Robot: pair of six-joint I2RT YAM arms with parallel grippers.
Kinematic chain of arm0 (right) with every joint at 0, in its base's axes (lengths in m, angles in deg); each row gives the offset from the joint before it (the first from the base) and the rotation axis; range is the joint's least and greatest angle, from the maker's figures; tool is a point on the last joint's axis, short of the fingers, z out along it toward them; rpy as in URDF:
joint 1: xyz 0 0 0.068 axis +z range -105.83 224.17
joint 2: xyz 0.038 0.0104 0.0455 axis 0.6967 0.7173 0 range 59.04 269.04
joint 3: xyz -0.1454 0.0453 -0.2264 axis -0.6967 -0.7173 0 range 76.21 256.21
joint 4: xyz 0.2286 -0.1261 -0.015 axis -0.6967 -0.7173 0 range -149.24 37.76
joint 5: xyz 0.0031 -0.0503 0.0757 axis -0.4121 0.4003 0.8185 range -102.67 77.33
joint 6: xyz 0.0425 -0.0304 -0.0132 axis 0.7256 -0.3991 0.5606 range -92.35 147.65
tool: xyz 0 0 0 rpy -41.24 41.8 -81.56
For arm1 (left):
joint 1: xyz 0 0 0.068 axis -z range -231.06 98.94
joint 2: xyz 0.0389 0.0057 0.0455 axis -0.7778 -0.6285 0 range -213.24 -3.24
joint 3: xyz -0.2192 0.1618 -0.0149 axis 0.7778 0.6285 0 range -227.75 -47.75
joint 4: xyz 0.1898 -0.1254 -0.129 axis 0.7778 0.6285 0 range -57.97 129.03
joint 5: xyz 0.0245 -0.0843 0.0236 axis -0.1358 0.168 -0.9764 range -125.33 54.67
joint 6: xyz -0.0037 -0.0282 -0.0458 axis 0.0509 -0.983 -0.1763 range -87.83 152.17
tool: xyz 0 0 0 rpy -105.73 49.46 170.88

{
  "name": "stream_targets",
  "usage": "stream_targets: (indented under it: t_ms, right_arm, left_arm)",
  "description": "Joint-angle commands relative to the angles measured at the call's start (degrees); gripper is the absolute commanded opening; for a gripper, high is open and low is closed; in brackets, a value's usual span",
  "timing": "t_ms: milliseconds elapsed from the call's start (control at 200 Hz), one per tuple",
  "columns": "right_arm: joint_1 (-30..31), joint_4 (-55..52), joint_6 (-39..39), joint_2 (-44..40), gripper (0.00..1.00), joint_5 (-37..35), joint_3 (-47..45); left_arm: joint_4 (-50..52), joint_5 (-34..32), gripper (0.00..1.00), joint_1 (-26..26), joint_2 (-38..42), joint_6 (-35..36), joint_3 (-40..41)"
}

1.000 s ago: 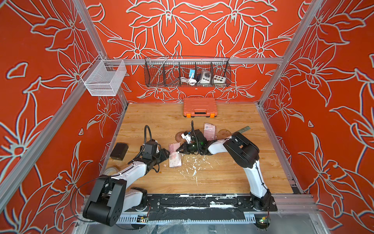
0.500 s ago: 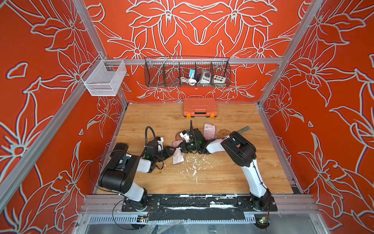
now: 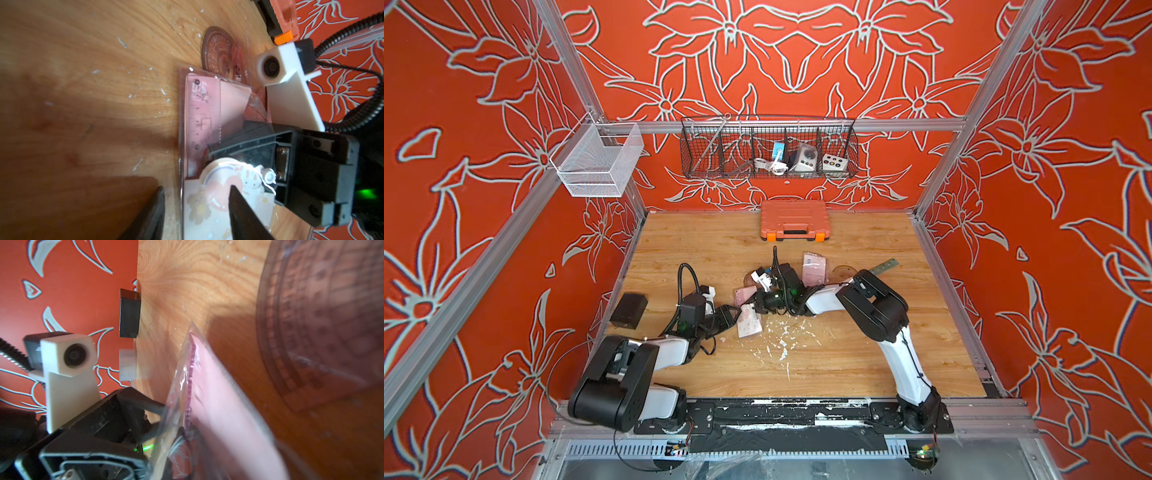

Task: Open the ruler set and take out the ruler
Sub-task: Take out the ruler from the ruler set bag.

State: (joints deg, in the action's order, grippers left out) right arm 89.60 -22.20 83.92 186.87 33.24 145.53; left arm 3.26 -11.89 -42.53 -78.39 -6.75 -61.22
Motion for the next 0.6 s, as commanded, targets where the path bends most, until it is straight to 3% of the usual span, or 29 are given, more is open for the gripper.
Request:
stream_targets:
  t_ms: [0, 190, 345, 595]
  right_arm:
    - [0.25, 0.63, -2.23, -4.12, 0.00, -0.66, -3.85]
    - [0.11, 2.56, -7.56, -12.60, 0.00, 1.82, -9.08]
    - [-0.68, 4.58, -9.05, -19.25, 0.00, 3.11, -12.90]
    - [-2.47, 3.67, -9.42, -27.08, 0.00, 2.58, -14.12]
  left_arm:
    - [8.02, -2.96, 0.58, -0.97, 5.07, 1.74, 0.38]
    - [4.90, 3.22, 0.65, -3.04, 10.69, 2.55, 0.38]
    - [-6.86, 13.11, 0.70, -3.00, 11.18, 1.20, 1.41]
    - [-16.23, 19.77, 0.66, -2.93, 14.57, -0.46, 2.64]
